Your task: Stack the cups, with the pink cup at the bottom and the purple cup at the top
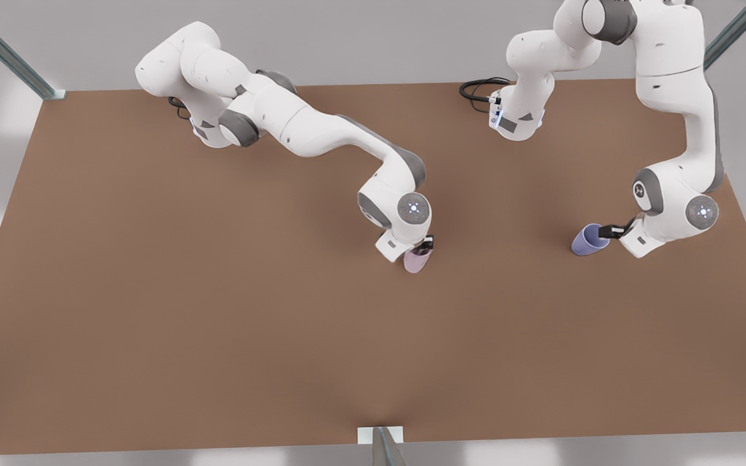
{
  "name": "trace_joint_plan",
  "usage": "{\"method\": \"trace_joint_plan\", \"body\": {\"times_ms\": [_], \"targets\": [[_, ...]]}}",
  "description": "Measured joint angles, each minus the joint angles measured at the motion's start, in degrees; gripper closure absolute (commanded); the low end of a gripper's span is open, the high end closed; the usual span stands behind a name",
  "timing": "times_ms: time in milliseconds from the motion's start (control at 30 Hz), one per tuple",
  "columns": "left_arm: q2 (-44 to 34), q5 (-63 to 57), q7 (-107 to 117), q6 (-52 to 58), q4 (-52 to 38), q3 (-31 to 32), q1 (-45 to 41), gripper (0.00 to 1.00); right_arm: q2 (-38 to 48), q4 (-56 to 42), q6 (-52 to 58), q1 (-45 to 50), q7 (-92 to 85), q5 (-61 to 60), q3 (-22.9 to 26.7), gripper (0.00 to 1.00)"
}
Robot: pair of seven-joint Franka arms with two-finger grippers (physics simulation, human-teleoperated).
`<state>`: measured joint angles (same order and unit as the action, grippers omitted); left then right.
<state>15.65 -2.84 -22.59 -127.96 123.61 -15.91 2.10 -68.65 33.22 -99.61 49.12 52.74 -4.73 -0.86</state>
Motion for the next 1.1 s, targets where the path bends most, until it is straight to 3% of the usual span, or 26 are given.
{"method": "trace_joint_plan", "body": {"times_ms": [100,133,200,267,300,333,367,467,967,1100], "targets": [[0.00,0.15,0.01,-0.10,0.96,0.00,0.01,0.00,2.74,-3.00,7.75,-1.75,-2.71,-2.41,-1.00,0.00],[0.00,0.18,0.00,-0.14,1.53,0.00,0.01,0.00,8.72,-0.07,10.65,-4.08,-7.92,-3.45,-0.48,0.00],[0.41,0.25,0.09,-2.19,2.83,0.00,0.01,0.00,25.31,17.65,10.25,-13.85,-19.26,-3.80,3.26,0.00],[0.61,0.30,0.18,-2.29,2.87,0.00,0.01,0.23,40.04,31.98,10.39,-24.06,-36.76,-3.12,7.44,0.00],[0.70,0.36,0.18,-2.26,2.92,0.00,0.01,0.38,46.35,38.77,10.67,-28.95,-41.82,-0.38,7.07,0.00],[0.70,0.49,0.18,-2.23,3.11,0.00,0.01,0.51,52.21,45.35,10.32,-33.73,-45.29,3.74,3.58,0.00],[0.79,0.70,0.22,-2.21,3.40,0.00,0.01,0.61,53.90,48.15,10.24,-35.81,-46.64,6.99,1.16,0.00],[0.77,2.30,0.26,-2.29,4.22,0.08,0.00,0.78,56.55,48.50,10.97,-38.26,-47.34,7.64,1.18,0.00],[0.48,4.60,0.66,-3.52,3.66,0.87,-1.29,0.79,56.40,49.19,10.94,-40.42,-49.67,7.40,1.56,0.00],[-0.09,2.45,0.78,-3.37,3.49,0.86,-2.56,0.79,63.02,59.98,5.55,-43.99,-50.14,6.31,1.70,0.00]]}}
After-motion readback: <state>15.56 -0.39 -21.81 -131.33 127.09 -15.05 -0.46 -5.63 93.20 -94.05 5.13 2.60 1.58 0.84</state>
